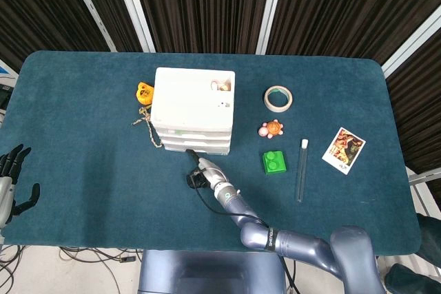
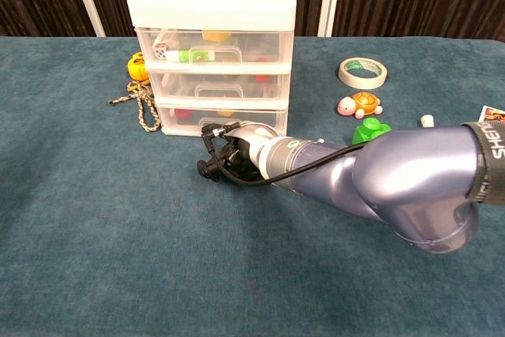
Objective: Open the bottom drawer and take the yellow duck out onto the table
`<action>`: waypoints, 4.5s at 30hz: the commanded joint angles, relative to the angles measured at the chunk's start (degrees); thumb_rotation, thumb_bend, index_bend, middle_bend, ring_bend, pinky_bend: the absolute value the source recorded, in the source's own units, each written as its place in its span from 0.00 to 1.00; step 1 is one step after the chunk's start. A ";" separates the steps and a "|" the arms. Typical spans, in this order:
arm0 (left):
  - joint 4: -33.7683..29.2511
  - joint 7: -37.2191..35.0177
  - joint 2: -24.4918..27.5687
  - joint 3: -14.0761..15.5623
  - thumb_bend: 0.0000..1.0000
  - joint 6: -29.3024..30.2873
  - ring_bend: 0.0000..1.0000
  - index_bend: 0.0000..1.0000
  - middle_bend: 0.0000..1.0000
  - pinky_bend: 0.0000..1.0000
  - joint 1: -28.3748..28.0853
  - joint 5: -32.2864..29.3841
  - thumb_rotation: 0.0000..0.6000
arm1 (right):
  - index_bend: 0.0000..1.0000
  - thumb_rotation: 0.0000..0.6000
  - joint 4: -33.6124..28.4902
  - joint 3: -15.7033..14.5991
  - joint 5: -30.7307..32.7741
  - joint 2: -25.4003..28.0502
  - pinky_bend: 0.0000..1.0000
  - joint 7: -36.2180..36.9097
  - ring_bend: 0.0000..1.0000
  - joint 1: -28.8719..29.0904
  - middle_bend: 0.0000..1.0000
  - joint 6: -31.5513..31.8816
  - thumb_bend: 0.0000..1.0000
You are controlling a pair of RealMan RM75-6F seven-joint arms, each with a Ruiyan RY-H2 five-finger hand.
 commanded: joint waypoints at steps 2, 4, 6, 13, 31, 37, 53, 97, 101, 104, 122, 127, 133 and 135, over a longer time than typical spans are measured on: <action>-0.04 0.02 0.02 -0.03 0.48 0.02 0.00 0.05 0.00 0.00 0.01 -0.06 1.00 | 0.00 1.00 -0.57 -0.36 -0.42 0.29 1.00 0.35 0.90 -0.16 0.78 -0.39 0.63; -0.06 0.05 0.03 -0.02 0.48 -0.01 0.00 0.05 0.00 0.00 0.01 -0.10 1.00 | 0.00 1.00 -0.71 -0.56 -0.58 0.37 1.00 0.37 0.90 -0.16 0.78 -0.40 0.63; -0.08 0.06 0.05 0.00 0.48 -0.06 0.00 0.05 0.00 0.00 0.00 -0.09 1.00 | 0.00 1.00 -0.84 -0.84 -0.65 0.47 1.00 0.29 0.90 -0.16 0.78 -0.38 0.63; -0.16 0.14 0.12 0.06 0.48 -0.24 0.00 0.05 0.00 0.00 -0.04 -0.14 1.00 | 0.01 1.00 -1.36 -2.16 -0.36 0.65 1.00 -0.12 0.90 -0.34 0.78 -0.33 0.63; -0.35 0.38 0.17 0.14 0.48 -0.36 0.00 0.05 0.00 0.00 -0.03 -0.25 1.00 | 0.01 1.00 -6.92 -4.95 -3.47 1.56 1.00 0.41 0.90 -2.78 0.78 1.41 0.63; -0.50 0.60 0.17 0.18 0.48 -0.41 0.00 0.05 0.00 0.00 -0.03 -0.31 1.00 | 0.02 1.00 -9.35 -6.07 -3.98 2.41 1.00 -0.18 0.90 -3.55 0.78 2.37 0.63; -0.56 0.74 0.18 0.20 0.48 -0.56 0.00 0.05 0.00 0.00 -0.05 -0.49 1.00 | 0.02 1.00 -18.37 -8.66 -6.57 6.57 1.00 -1.22 0.90 -6.43 0.78 5.46 0.63; -0.96 0.45 0.39 0.18 0.48 -0.63 0.00 0.05 0.00 0.00 -0.05 -0.51 1.00 | 0.02 1.00 -26.44 -6.46 11.13 12.61 1.00 -23.05 0.97 2.09 0.85 17.26 0.62; -0.96 0.40 0.41 0.16 0.48 -0.64 0.00 0.05 0.00 0.00 -0.05 -0.54 1.00 | 0.02 1.00 -25.75 -6.19 13.11 12.30 1.00 -24.21 0.98 3.32 0.86 17.30 0.62; -0.94 0.43 0.41 0.18 0.48 -0.68 0.00 0.05 0.00 0.00 -0.08 -0.49 1.00 | 0.04 1.00 -25.50 -6.12 14.17 12.22 1.00 -24.81 0.98 3.98 0.87 17.19 0.62; -0.95 0.28 0.45 0.20 0.48 -0.73 0.00 0.05 0.00 0.00 -0.07 -0.54 1.00 | 0.17 1.00 -27.16 -7.46 16.38 13.47 1.00 -26.38 0.98 5.65 0.87 16.11 0.62; -0.98 0.23 0.48 0.19 0.48 -0.75 0.00 0.05 0.00 0.00 -0.08 -0.55 1.00 | 0.18 1.00 -28.61 -7.99 16.23 14.34 1.00 -26.66 0.98 5.86 0.87 16.17 0.62; -0.98 0.24 0.50 0.19 0.48 -0.77 0.00 0.05 0.00 0.00 -0.08 -0.58 1.00 | 0.20 1.00 -30.43 -9.09 16.66 16.05 1.00 -27.14 0.98 6.29 0.87 15.01 0.62; -0.98 0.27 0.49 0.20 0.48 -0.79 0.00 0.05 0.00 0.00 -0.09 -0.57 1.00 | 0.21 1.00 -31.03 -9.44 16.72 16.71 1.00 -27.26 0.98 6.52 0.87 14.18 0.62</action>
